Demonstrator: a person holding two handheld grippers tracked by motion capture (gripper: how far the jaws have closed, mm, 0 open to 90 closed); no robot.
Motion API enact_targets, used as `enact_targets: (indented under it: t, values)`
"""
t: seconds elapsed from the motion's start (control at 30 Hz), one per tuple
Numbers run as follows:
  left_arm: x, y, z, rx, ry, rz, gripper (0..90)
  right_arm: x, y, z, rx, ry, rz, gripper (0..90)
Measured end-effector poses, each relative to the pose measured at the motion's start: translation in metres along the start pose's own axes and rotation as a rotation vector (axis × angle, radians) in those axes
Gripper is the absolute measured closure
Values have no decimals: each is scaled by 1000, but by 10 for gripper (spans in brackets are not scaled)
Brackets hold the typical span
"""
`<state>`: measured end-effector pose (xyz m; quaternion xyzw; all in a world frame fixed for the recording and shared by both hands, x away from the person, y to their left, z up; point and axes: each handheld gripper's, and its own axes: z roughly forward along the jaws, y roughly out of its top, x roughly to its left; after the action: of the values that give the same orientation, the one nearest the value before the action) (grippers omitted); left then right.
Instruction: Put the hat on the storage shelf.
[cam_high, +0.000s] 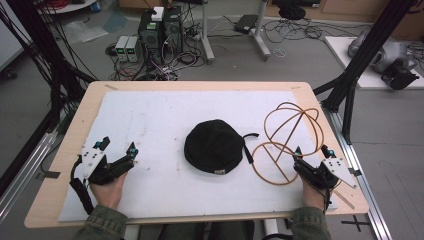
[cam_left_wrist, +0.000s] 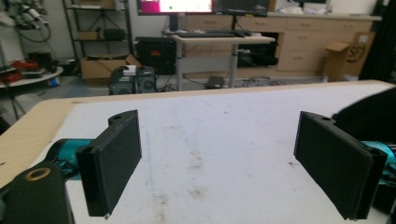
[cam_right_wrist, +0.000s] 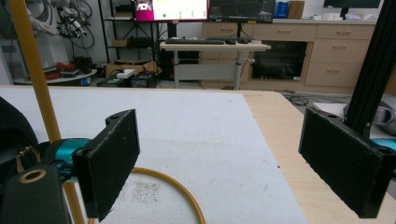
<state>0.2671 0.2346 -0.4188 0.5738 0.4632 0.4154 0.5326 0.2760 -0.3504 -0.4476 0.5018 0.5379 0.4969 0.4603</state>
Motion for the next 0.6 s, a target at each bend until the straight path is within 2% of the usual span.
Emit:
enact_targets:
  t: [0.07, 0.1, 0.17, 0.27, 0.3, 0.37, 0.4, 0.43, 0.5, 0.53, 0.57, 0.6]
  values:
    - [-6, 5, 5, 14, -33, 28, 152, 0, 0, 0, -1, 1, 0, 115]
    - [-6, 5, 5, 14, -33, 28, 151, 0, 1, 0, 0, -4, 3, 115]
    - [-13, 9, 9, 22, -62, 20, 152, -1, 1, 0, -2, -3, -1, 115]
    - [-18, 10, 15, 41, -80, 35, 152, -2, 0, -1, -2, -8, -4, 115]
    - [-26, 12, 21, 68, -106, 60, 152, -4, 0, -1, 3, -15, 0, 115]
    - [-34, 14, 27, 83, -136, 79, 152, -4, -1, -1, 4, -16, 4, 115]
    - [-34, 14, 27, 83, -136, 79, 153, -5, -1, -1, 9, -17, 5, 115]
    - [-42, 16, 30, 73, -155, 99, 156, -5, -1, -1, 5, -17, 5, 116]
    - [-46, 17, 32, 71, -156, 107, 160, -5, -1, -1, 3, -18, 3, 115]
    - [-52, 19, 35, 76, -167, 125, 165, -5, -1, -1, 7, -13, -1, 115]
    - [-52, 19, 35, 76, -167, 125, 165, -4, -1, -1, 7, -12, -4, 115]
    - [-57, 21, 39, 93, -185, 127, 165, -3, -1, -1, 11, -11, -7, 115]
